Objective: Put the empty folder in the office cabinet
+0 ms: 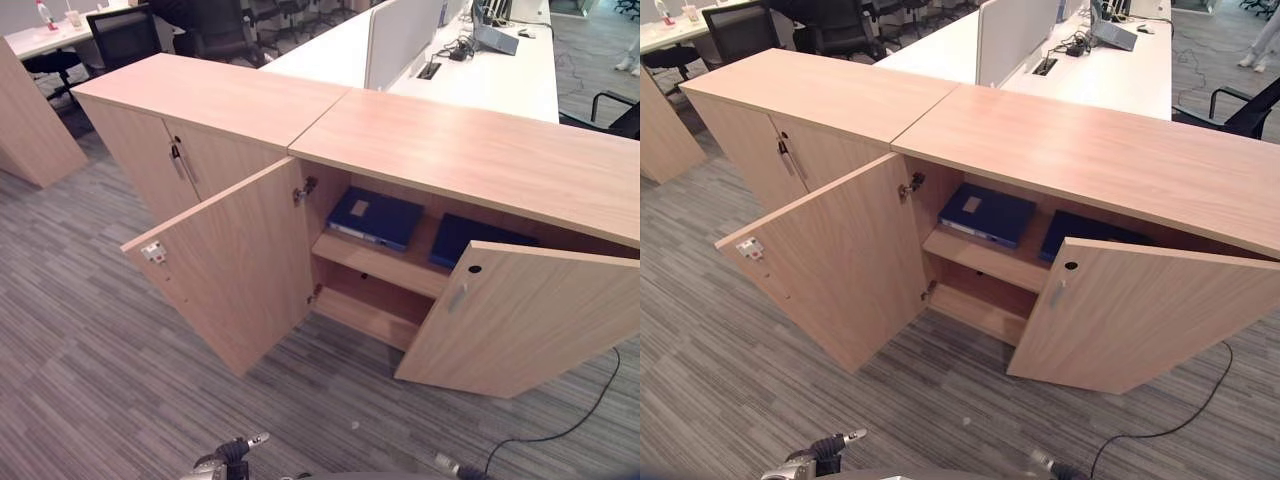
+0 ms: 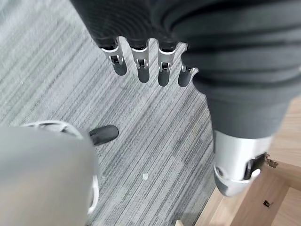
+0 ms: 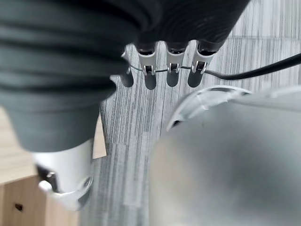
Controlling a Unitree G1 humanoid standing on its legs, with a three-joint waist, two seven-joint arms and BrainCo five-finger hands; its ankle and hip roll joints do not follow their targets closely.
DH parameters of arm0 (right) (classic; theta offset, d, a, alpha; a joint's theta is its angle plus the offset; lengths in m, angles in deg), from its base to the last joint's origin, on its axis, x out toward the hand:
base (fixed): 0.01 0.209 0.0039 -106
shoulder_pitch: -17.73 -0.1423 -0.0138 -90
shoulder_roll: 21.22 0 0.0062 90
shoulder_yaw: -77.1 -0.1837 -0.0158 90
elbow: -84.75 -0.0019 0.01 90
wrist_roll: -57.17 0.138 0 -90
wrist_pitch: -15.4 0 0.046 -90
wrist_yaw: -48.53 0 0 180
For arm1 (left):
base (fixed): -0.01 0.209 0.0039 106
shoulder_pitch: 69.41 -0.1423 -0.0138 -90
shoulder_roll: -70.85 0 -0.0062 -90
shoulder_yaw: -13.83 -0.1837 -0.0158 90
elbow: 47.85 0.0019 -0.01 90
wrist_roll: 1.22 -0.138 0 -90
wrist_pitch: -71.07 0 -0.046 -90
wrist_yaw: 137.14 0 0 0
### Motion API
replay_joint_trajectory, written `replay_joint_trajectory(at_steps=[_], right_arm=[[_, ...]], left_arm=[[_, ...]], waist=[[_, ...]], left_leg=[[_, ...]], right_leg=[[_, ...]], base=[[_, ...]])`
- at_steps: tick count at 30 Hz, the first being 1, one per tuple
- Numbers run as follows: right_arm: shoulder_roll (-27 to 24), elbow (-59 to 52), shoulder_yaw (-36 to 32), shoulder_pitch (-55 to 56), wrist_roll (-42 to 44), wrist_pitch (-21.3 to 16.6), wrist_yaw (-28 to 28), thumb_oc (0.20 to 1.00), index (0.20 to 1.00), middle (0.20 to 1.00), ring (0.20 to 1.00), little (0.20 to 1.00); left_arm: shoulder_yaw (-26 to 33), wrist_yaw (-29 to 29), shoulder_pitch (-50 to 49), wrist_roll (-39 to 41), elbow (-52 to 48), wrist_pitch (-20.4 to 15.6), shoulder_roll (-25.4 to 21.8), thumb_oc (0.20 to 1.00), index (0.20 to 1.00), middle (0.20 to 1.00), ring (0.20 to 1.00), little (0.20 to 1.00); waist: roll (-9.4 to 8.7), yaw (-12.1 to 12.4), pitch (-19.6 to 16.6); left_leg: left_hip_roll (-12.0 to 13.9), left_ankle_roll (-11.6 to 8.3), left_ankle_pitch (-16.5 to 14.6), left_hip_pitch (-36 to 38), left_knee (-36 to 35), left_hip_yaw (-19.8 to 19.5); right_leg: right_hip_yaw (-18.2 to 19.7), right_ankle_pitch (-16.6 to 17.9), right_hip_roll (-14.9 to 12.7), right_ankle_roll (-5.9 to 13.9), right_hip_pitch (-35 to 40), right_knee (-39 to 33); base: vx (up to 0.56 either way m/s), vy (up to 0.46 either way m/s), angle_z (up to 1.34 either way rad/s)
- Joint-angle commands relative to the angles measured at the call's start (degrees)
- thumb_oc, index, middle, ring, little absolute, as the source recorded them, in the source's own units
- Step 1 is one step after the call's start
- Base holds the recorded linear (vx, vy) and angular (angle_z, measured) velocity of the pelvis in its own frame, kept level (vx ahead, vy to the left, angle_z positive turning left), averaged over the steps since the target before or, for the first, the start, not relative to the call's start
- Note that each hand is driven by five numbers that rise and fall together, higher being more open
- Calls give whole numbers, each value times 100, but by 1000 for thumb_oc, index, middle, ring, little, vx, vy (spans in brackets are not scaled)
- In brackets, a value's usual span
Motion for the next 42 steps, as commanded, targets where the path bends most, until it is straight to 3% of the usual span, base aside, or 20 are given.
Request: replay_joint_trajectory(at_steps=[1, 3, 4, 6, 7, 10, 17, 24, 27, 29, 31, 33, 35, 37, 38, 40, 41, 42], right_arm=[[411, 414, 271, -85, 488, -139, 25, 1000, 1000, 1000, 1000, 1000], [422, 428, 296, -56, 502, -166, 53, 1000, 1000, 1000, 1000, 1000], [319, 391, 194, -37, 488, -189, -54, 1000, 1000, 1000, 1000, 1000], [320, 391, 197, -35, 488, -190, -55, 1000, 1000, 1000, 1000, 1000], [279, 326, 146, 5, 449, -325, 114, 1000, 1000, 1000, 1000, 1000], [166, 428, 123, -11, 466, -313, 139, 1000, 1000, 1000, 1000, 1000], [-45, 454, 66, 112, 355, -255, -1, 1000, 1000, 1000, 1000, 1000], [-126, 444, 36, 282, 319, -226, -70, 1000, 1000, 1000, 1000, 1000], [-237, 571, -30, 202, 362, -201, -61, 1000, 1000, 1000, 1000, 1000], [-311, 595, -66, 158, 397, -216, -20, 1000, 1000, 1000, 1000, 1000], [-434, 637, -74, 53, 418, -204, 17, 1000, 1000, 1000, 1000, 1000], [-511, 664, -76, -15, 395, -199, 31, 1000, 1000, 1000, 1000, 1000], [-559, 661, -69, -59, 359, -196, 30, 1000, 1000, 1000, 1000, 1000], [-684, 605, -121, -116, 319, -186, 32, 1000, 1000, 1000, 1000, 1000], [-684, 605, -121, -116, 319, -186, 32, 1000, 1000, 1000, 1000, 1000], [-729, 583, -238, 7, 362, -186, -21, 1000, 1000, 1000, 1000, 1000], [-734, 581, -237, 12, 361, -185, -22, 1000, 1000, 1000, 1000, 1000], [-791, 616, -397, 103, 369, -136, -67, 1000, 1000, 1000, 1000, 1000]], left_arm=[[-116, 97, 207, 266, 237, -277, 37, 1000, 1000, 1000, 1000, 1000], [-96, 120, 220, 326, 214, -319, -1, 1000, 1000, 1000, 1000, 1000], [148, -22, 6, 177, 228, -287, -347, 1000, 1000, 1000, 1000, 1000], [151, -23, 2, 176, 226, -286, -349, 1000, 1000, 1000, 1000, 1000], [407, 401, 71, 38, 314, -346, -684, 1000, 1000, 1000, 1000, 1000], [304, 387, 224, 58, -12, -455, -547, 1000, 1000, 1000, 1000, 1000], [618, 366, 713, 133, -89, -350, -1205, 1000, 1000, 1000, 1000, 1000], [729, 434, 1310, 415, -38, -357, -1704, 1000, 1000, 1000, 1000, 1000], [618, 446, 1661, 740, 40, -383, -1789, 1000, 1000, 1000, 1000, 1000], [635, 426, 1744, 913, 78, -367, -1777, 1000, 1000, 1000, 1000, 1000], [672, 471, 1796, 1089, 38, -365, -1704, 1000, 1000, 1000, 1000, 1000], [775, 460, 1844, 1215, 155, -344, -1713, 1000, 1000, 1000, 1000, 1000], [839, 446, 1856, 1273, 220, -336, -1744, 1000, 1000, 1000, 1000, 1000], [1054, 482, 1802, 1514, 471, -318, -1760, 1000, 1000, 1000, 1000, 1000], [1054, 481, 1802, 1514, 472, -319, -1760, 1000, 1000, 1000, 1000, 1000], [1241, 454, 1766, 1699, 698, -290, -1782, 1000, 1000, 1000, 1000, 1000], [1243, 452, 1762, 1699, 699, -291, -1778, 1000, 1000, 1000, 1000, 1000], [1378, 462, 1699, 1742, 716, -254, -1805, 1000, 1000, 1000, 1000, 1000]], waist=[[-258, -153, -112], [-309, -105, -162], [-261, -69, -168], [-262, -72, -171], [-282, -62, -256], [-265, -79, -335], [-147, -162, -493], [-161, -266, -488], [-270, -332, -332], [-336, -345, -223], [-357, -255, -104], [-355, -275, -133], [-356, -264, -155], [-263, -219, -209], [-263, -219, -208], [-75, -296, -297], [-72, -288, -289], [62, -304, -373]], left_leg=[[-79, -361, -63, -254, -172, -506], [-129, -361, 85, -386, -172, -604], [-118, -391, 117, -414, -172, -643], [-116, -392, 117, -415, -172, -644], [-109, -438, 103, -392, -172, -565], [-67, -485, 90, -328, -172, -534], [18, -572, 62, -146, -172, -355], [131, -666, 109, -73, -172, -229], [365, -839, 37, -432, 618, -163], [708, -1046, -165, -779, 1503, -72], [969, -1194, 41, -1161, 2235, -172], [1220, -1221, 84, -1093, 1992, -22], [1252, -1183, 82, -964, 1674, 44], [1371, -1216, 527, -845, 773, -262], [1369, -1216, 532, -840, 765, -261], [1469, -1279, 680, -565, 163, -247], [1465, -1280, 698, -527, 122, -232], [1290, -1218, 737, -413, -36, -198]], right_leg=[[676, -495, 584, -76, 2, -399], [591, -400, 792, -163, 78, -765], [656, -381, 908, -162, 80, -906], [654, -377, 911, -163, 83, -914], [643, -290, 1033, -147, 225, -1241], [667, -237, 1161, -160, 390, -1502], [667, -174, 1235, -160, 575, -1739], [622, -228, 1286, -207, 599, -1680], [598, -322, 1331, -334, 615, -1632], [624, -446, 1431, -453, 754, -1686], [593, -462, 1527, -542, 835, -1813], [560, -444, 1532, -495, 849, -1918], [583, -423, 1485, -450, 845, -1922], [694, -431, 1448, -381, 807, -1889], [694, -432, 1447, -381, 808, -1888], [693, -507, 1439, -295, 886, -1871], [701, -506, 1438, -293, 899, -1871], [634, -424, 1292, -233, 886, -1835]], base=[[-5, -59, 118], [-49, -90, 73], [-15, -59, 25], [26, -27, 5], [70, -56, 0], [55, -54, -4], [42, -21, -5], [22, -82, -5], [-33, -212, 7], [-32, -200, 21], [-67, -115, 9], [41, -3, -12], [83, 77, -7], [99, 128, -3], [81, 100, -8], [159, 197, -22], [183, 357, -17], [122, 323, -8]])
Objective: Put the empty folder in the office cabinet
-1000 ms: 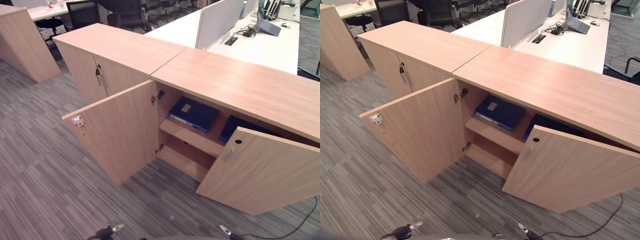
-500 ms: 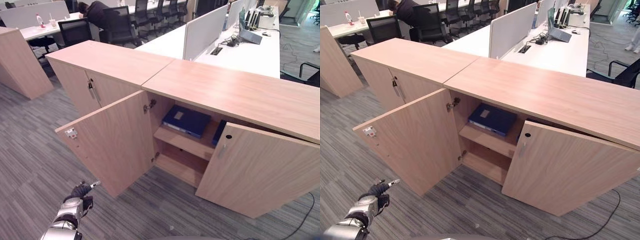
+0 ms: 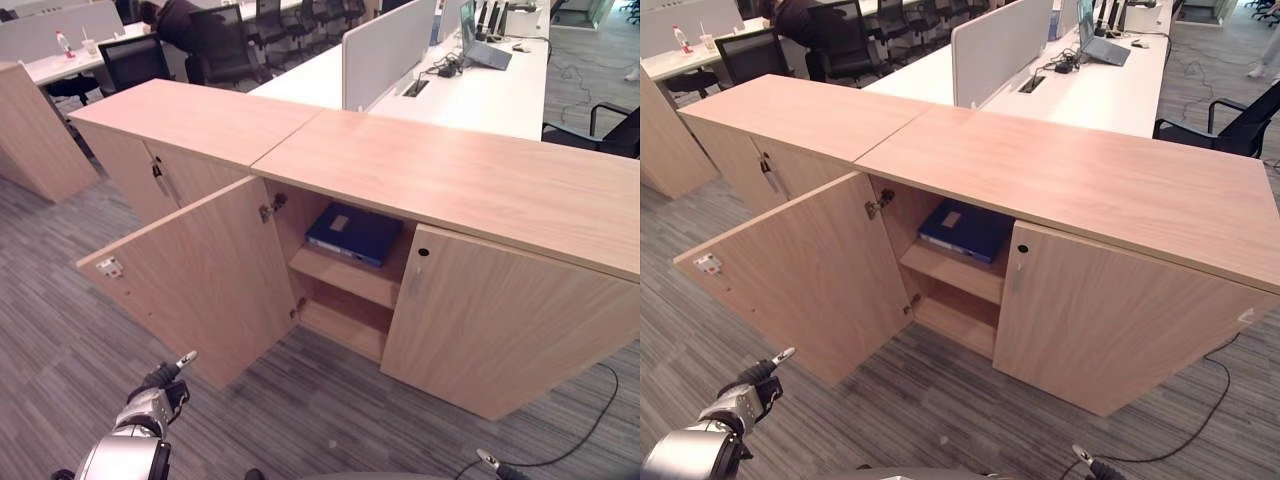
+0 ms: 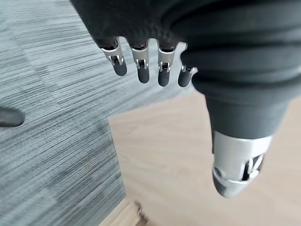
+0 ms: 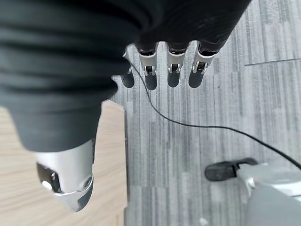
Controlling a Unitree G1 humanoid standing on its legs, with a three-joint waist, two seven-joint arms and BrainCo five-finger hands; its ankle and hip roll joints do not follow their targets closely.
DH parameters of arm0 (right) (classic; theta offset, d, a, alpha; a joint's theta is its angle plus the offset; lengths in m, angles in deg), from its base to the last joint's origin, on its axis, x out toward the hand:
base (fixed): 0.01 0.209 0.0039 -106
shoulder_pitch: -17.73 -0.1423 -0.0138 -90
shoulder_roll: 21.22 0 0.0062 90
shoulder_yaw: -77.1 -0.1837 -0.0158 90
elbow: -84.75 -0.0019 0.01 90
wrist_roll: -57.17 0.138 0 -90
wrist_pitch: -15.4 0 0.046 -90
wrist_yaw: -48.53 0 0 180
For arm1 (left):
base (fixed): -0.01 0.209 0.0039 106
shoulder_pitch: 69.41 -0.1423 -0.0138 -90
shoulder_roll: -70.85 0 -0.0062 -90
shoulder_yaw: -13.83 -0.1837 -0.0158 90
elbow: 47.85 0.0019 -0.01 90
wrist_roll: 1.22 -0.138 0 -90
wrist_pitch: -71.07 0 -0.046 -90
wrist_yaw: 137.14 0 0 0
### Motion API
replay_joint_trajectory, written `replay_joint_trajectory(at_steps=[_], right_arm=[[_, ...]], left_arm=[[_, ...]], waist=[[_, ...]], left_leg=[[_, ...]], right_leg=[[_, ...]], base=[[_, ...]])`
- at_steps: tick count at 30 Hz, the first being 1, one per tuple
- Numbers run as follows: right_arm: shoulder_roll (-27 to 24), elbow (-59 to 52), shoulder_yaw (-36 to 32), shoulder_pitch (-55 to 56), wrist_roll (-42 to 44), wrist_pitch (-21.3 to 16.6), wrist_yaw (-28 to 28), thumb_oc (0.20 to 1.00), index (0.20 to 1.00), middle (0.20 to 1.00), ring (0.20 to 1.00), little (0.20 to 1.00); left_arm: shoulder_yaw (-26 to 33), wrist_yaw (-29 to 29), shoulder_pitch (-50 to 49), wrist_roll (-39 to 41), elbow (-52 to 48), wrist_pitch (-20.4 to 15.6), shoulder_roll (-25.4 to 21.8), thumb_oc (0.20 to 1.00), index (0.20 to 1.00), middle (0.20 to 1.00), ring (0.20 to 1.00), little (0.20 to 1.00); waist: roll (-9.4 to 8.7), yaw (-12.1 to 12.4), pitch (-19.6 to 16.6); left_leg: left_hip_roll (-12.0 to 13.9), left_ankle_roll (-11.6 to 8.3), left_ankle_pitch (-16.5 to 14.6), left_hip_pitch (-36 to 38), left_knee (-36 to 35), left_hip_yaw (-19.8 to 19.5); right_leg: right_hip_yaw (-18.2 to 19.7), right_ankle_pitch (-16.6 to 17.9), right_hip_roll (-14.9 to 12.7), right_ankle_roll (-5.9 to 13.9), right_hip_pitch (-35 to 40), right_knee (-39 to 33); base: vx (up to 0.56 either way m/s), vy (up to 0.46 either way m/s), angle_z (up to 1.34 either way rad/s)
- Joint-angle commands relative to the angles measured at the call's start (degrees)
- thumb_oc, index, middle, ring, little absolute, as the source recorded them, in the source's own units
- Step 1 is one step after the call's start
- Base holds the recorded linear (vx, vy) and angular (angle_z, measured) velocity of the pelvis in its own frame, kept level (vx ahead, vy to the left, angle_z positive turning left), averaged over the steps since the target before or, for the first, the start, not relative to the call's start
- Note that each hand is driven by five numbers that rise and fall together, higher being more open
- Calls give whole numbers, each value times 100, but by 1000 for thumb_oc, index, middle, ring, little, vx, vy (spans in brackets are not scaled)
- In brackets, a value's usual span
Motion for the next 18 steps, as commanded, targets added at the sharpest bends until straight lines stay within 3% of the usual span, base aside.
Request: replay_joint_trajectory(at_steps=[1, 4, 5, 8, 15, 18], right_arm=[[87, 429, -299, -150, 3, 7, -81, 1000, 1000, 1000, 1000, 1000], [54, 460, -474, -142, 111, 68, -217, 1000, 1000, 1000, 1000, 1000], [60, 460, -475, -145, 111, 69, -217, 1000, 1000, 1000, 1000, 1000], [95, 421, -604, -62, 170, 92, -356, 1000, 1000, 1000, 1000, 1000], [45, 400, -683, -5, 203, 64, -421, 1000, 1000, 1000, 1000, 1000], [-24, 425, -677, 42, 168, 62, -446, 1000, 1000, 1000, 1000, 1000]], left_arm=[[294, 25, 274, 185, 142, -172, -246, 1000, 1000, 1000, 1000, 1000], [497, 83, 492, 175, 252, -171, -744, 1000, 1000, 1000, 1000, 1000], [493, 77, 500, 176, 262, -173, -753, 1000, 1000, 1000, 1000, 1000], [797, 9, 616, 92, 422, -121, -1546, 1000, 1000, 1000, 1000, 1000], [638, -119, 683, -251, 354, -134, -1966, 1000, 1000, 1000, 1000, 1000], [138, -212, 968, -544, 123, -200, -2000, 1000, 1000, 1000, 1000, 1000]], waist=[[8, 6, -141], [38, 39, -210], [26, 42, -205], [-20, 144, -249], [-105, 201, -240], [-166, 170, -256]], left_leg=[[-381, 157, -118, -35, 150, 28], [-861, 384, -416, 180, 76, 63], [-871, 390, -419, 184, 76, 68], [-1367, 703, -733, 273, 73, 64], [-1572, 858, -860, 290, 73, 129], [-1666, 880, -989, 342, 73, 32]], right_leg=[[-145, -521, -649, 710, 42, 139], [-87, -410, -1171, 912, 40, 373], [-82, -414, -1183, 919, 39, 380], [-46, -233, -1654, 1178, -103, 676], [-139, 77, -1914, 1368, -215, 831], [-154, 172, -2012, 1476, -187, 897]], base=[[202, 526, -5], [161, 405, -3], [119, 347, 4], [111, 377, -6], [26, 147, -12], [25, 85, -3]])
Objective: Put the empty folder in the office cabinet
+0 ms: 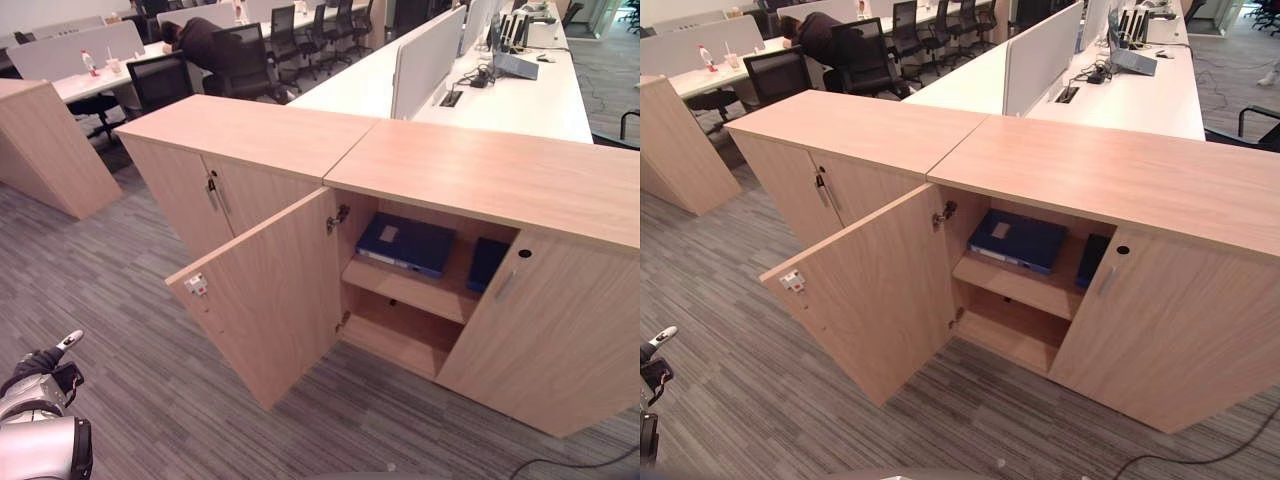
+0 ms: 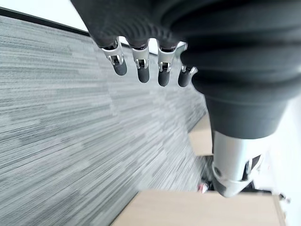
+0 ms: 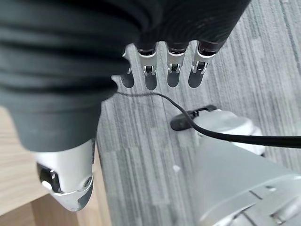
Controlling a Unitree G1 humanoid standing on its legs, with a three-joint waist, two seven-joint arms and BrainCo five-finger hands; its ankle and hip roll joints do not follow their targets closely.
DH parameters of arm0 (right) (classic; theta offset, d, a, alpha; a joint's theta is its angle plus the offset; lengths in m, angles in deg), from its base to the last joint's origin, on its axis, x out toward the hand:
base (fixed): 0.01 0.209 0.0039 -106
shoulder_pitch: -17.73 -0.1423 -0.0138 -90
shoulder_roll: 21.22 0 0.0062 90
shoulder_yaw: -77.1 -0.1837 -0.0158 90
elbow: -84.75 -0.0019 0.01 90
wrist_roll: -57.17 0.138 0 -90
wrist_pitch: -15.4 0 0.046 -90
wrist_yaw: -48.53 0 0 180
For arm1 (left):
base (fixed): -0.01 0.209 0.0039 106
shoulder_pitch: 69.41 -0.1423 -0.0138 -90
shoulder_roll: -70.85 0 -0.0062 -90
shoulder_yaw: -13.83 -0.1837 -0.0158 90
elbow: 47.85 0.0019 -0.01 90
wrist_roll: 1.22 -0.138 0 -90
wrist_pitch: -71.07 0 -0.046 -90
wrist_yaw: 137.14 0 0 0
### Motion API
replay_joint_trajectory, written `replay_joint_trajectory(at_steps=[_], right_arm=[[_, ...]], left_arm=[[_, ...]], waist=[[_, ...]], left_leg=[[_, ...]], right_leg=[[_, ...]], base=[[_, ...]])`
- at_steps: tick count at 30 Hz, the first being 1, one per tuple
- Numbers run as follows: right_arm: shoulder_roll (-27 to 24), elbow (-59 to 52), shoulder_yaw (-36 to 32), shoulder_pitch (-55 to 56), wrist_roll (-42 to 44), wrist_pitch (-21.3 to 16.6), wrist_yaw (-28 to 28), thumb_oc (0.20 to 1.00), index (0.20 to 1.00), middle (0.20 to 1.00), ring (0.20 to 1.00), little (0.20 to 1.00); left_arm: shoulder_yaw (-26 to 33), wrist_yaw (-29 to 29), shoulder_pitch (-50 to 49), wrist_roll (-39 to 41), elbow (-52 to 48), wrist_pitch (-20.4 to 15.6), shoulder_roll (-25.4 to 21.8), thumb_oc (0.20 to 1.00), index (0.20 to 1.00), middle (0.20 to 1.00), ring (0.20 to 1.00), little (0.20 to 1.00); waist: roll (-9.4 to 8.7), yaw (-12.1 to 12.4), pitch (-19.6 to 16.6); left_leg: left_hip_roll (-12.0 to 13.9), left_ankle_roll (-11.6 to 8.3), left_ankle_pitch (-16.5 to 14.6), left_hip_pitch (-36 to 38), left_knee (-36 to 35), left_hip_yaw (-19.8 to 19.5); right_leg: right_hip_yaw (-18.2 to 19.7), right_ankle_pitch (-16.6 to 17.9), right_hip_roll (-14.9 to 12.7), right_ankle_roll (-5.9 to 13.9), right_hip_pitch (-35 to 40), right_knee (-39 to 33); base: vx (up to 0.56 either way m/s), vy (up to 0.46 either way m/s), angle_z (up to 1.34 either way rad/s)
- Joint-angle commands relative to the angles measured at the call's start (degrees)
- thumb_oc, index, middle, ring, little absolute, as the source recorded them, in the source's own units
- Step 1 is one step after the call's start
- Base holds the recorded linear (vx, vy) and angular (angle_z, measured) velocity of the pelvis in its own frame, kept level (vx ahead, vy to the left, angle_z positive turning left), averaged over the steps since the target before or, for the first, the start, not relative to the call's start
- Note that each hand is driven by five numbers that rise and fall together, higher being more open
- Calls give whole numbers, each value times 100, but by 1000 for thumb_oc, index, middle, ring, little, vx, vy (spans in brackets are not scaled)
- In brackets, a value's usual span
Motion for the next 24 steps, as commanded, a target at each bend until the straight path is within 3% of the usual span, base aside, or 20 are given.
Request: replay_joint_trajectory(at_steps=[1, 7, 12, 24], right_arm=[[-132, 439, 83, -307, 153, -98, -7, 1000, 1000, 1000, 1000, 1000], [-179, 338, 166, -351, 104, -134, 21, 1000, 1000, 1000, 1000, 1000], [-114, 186, 375, -401, -18, -141, 6, 1000, 1000, 1000, 1000, 1000], [-27, -25, 582, -407, -164, -166, -1, 1000, 1000, 1000, 1000, 1000]], left_arm=[[94, -67, 485, -292, 19, -274, 98, 1000, 1000, 1000, 1000, 1000], [-571, -156, 945, -416, -322, -352, 394, 1000, 1000, 1000, 1000, 1000], [-1081, -220, 1376, -522, -393, -425, 938, 1000, 1000, 1000, 1000, 1000], [-1647, -203, 2049, -971, -399, -459, 1572, 1000, 1000, 1000, 1000, 1000]], waist=[[91, -54, -5], [8, -169, -6], [-74, -344, -17], [-166, -590, -4]], left_leg=[[403, -258, -226, -107, 50, -184], [346, -225, -397, -32, 50, -234], [328, -197, -447, 21, 50, -115], [377, -160, -542, 69, 50, 235]], right_leg=[[-12, 13, -35, 204, 77, 232], [5, 109, -137, 253, 13, 396], [25, 340, -187, 253, -68, 440], [-63, 629, -223, 253, -323, 501]], base=[[62, 48, 1], [-4, 54, 2], [-5, 39, -8], [4, 19, -11]])
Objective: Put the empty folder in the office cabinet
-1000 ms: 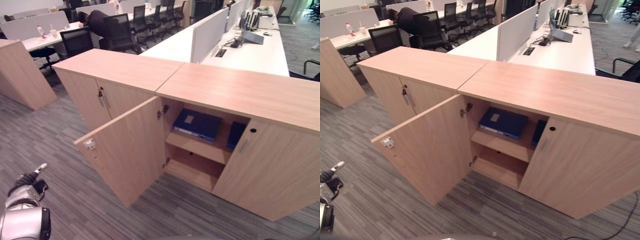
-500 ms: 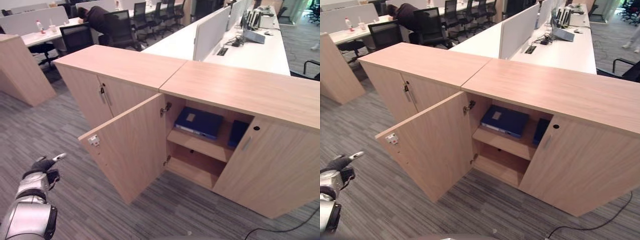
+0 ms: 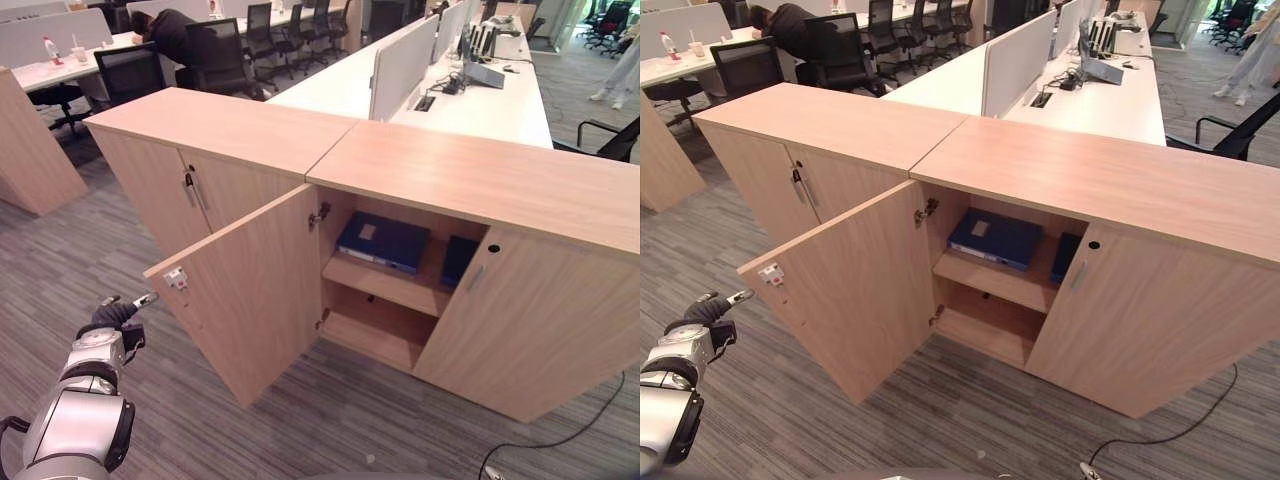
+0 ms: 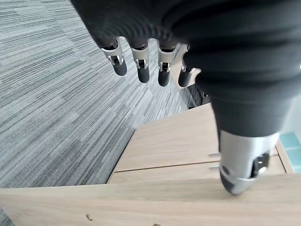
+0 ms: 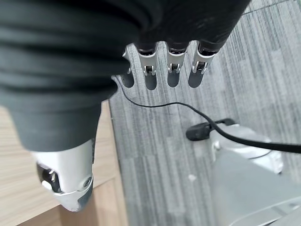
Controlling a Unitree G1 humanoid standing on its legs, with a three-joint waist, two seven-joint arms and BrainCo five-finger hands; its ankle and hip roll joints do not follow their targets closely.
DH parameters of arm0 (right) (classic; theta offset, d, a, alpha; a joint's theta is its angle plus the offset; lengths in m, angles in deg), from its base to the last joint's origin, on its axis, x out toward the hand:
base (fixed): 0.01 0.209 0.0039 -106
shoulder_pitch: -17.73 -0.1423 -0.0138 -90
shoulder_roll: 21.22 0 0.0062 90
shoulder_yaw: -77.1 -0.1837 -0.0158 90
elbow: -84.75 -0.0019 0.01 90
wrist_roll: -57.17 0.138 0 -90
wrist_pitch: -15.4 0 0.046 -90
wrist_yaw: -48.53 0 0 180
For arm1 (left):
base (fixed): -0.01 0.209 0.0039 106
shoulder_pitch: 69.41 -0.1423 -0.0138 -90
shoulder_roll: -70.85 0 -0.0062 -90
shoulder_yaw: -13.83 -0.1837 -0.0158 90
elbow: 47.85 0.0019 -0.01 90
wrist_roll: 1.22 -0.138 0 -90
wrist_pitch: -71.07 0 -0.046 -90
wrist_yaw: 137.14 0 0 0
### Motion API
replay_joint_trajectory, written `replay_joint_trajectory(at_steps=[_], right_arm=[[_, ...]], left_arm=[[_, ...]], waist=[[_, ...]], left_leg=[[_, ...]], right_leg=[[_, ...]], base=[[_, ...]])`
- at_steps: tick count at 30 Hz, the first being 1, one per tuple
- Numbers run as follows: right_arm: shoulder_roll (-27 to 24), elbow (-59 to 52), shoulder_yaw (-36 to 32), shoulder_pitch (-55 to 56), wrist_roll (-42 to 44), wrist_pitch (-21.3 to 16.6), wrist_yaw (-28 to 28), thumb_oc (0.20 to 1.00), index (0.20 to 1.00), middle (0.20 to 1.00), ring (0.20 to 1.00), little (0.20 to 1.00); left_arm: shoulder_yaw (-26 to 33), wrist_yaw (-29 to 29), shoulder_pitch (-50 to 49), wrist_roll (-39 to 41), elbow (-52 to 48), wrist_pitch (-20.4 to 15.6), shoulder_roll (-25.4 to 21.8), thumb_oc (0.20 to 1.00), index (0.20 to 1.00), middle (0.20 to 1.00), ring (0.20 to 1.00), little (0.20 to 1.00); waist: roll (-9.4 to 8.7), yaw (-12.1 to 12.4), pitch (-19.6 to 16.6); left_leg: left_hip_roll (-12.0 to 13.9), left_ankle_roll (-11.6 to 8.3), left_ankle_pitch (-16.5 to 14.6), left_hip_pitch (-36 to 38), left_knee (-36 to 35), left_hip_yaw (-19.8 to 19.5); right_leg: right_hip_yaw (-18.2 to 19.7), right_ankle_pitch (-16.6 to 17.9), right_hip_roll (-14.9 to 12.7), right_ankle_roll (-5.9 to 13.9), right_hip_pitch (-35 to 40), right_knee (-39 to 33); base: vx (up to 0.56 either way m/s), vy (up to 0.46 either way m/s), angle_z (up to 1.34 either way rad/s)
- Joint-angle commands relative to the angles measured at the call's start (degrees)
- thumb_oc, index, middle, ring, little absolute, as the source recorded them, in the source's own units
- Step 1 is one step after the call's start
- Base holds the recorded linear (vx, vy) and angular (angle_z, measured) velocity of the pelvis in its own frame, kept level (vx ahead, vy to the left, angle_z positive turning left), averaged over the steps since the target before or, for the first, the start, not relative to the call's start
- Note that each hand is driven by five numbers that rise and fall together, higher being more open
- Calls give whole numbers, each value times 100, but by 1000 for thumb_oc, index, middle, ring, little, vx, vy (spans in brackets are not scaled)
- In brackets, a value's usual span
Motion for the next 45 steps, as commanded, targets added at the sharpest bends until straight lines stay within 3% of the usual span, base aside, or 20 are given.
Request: replay_joint_trajectory(at_steps=[1, 8, 14, 19, 27, 33, 38, 45], right_arm=[[-15, 433, 297, -343, -139, -116, 9, 1000, 1000, 1000, 1000, 1000], [57, 500, 324, -336, -107, -133, 41, 1000, 1000, 1000, 1000, 1000], [149, 466, 400, -405, -51, -134, 61, 1000, 1000, 1000, 1000, 1000], [282, 376, 478, -505, 25, -193, 59, 1000, 1000, 1000, 1000, 1000], [360, 515, 488, -487, 11, -178, -23, 1000, 1000, 1000, 1000, 1000], [385, 594, 505, -506, 16, -195, -36, 1000, 1000, 1000, 1000, 1000], [443, 668, 568, -553, -47, -181, -28, 1000, 1000, 1000, 1000, 1000], [625, 724, 728, -698, 93, -151, -34, 1000, 1000, 1000, 1000, 1000]], left_arm=[[-438, -280, 1351, -531, 120, -392, 904, 1000, 1000, 1000, 1000, 1000], [-1126, -146, 1611, -713, -1015, -652, 1651, 1000, 1000, 1000, 1000, 1000], [-1427, -24, 1842, -362, -1772, -858, 2278, 1000, 1000, 1000, 1000, 1000], [-2263, -156, 1895, -918, -3636, -1116, 2729, 1000, 1000, 1000, 1000, 1000], [-2563, -440, 1845, -961, -4899, -1258, 2986, 1000, 1000, 1000, 1000, 1000], [-2610, -495, 1857, -971, -5156, -1283, 3096, 1000, 1000, 1000, 1000, 1000], [-2781, -812, 1574, -494, -5917, -1248, 3301, 1000, 1000, 1000, 1000, 1000], [-3537, -1435, 1047, 274, -6503, -995, 3607, 1000, 1000, 1000, 1000, 1000]], waist=[[117, -419, -106], [77, -487, -91], [40, -580, -105], [35, -567, -92], [29, -563, -103], [28, -576, -80], [29, -567, -48], [41, -482, 63]], left_leg=[[241, -201, -532, 42, 84, -133], [219, -179, -547, 9, 84, -147], [198, -182, -535, -25, 84, -206], [146, -169, -537, -64, 84, -294], [93, -159, -553, -33, 84, -363], [84, -164, -546, -24, 84, -389], [72, -167, -547, -20, 84, -434], [76, -158, -547, -16, 84, -510]], right_leg=[[-36, 329, -264, 260, 97, 145], [-259, 411, -295, 260, 152, 92], [-354, 452, -325, 260, 184, 102], [-490, 450, -385, 260, 220, 107], [-572, 430, -440, 260, 273, 143], [-593, 397, -440, 260, 300, 171], [-609, 397, -440, 260, 315, 194], [-629, 369, -432, 260, 346, 243]], base=[[8, 5, -8], [6, 14, 16], [0, 3, 14], [-4, 12, 32], [-3, 0, 37], [-4, -7, -15], [-1, -10, -72], [-19, -13, -19]])
